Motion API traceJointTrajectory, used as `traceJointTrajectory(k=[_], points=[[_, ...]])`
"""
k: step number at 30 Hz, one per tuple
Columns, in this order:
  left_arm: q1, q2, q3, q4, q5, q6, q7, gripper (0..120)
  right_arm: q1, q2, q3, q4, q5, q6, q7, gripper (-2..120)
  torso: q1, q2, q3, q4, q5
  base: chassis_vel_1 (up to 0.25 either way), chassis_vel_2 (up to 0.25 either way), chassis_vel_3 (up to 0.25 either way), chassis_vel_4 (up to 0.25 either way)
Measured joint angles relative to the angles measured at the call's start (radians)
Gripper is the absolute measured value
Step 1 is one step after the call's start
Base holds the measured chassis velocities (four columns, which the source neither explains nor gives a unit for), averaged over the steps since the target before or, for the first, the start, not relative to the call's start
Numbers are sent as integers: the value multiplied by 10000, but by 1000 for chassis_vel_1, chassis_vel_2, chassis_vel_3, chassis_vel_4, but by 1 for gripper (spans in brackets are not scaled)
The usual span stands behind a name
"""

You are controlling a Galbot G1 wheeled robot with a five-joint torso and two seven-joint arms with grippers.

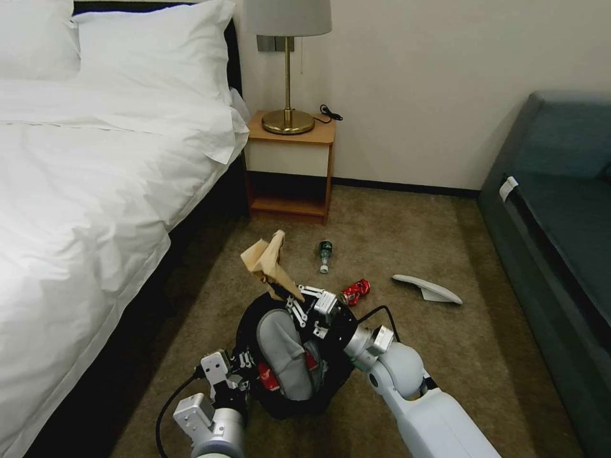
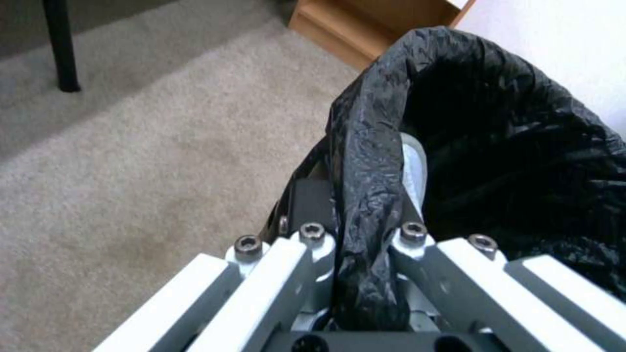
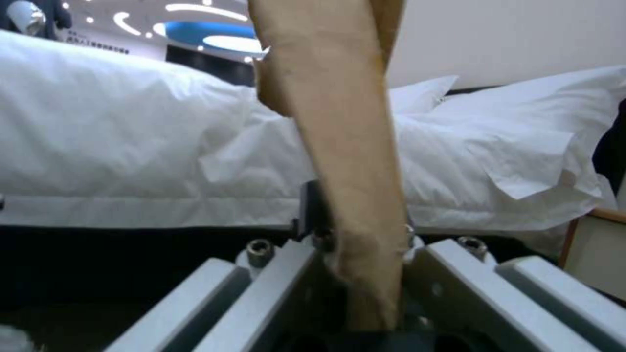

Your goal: Pick up the trash bin, then pick up the garbage on the floor and place it into the trash bin.

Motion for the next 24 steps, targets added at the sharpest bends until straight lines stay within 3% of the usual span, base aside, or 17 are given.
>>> traceJointTrajectory(k=[2,6,8,10,12,16,24], points=[[40,18,-48,-86,31,-22,1,4,-32,-50,59,-37,-17,44,-113,16,0,0,0,0,0,0,0,0,0],[48,25,-71,-125,44,-27,2,4,-50,-78,84,-45,-20,76,-182,22,0,0,0,0,0,0,0,0,0],[55,29,-137,-177,124,-61,21,4,-91,-138,131,-50,-27,122,-272,38,0,0,0,0,0,0,0,0,0],[62,30,-173,-201,177,-88,41,4,-114,-178,144,-48,-27,127,-287,41,0,0,0,0,1,0,0,0,0],[70,33,-245,-258,258,-126,88,4,-154,-265,173,6,-20,128,-328,54,0,0,0,0,1,0,0,0,0],[82,33,-267,-291,323,-151,117,4,-203,-343,190,102,11,116,-349,64,0,0,0,1,1,0,0,0,0],[105,33,-301,-398,325,-162,123,4,-453,-573,147,413,482,-194,-330,95,0,0,0,0,0,0,0,0,0]])
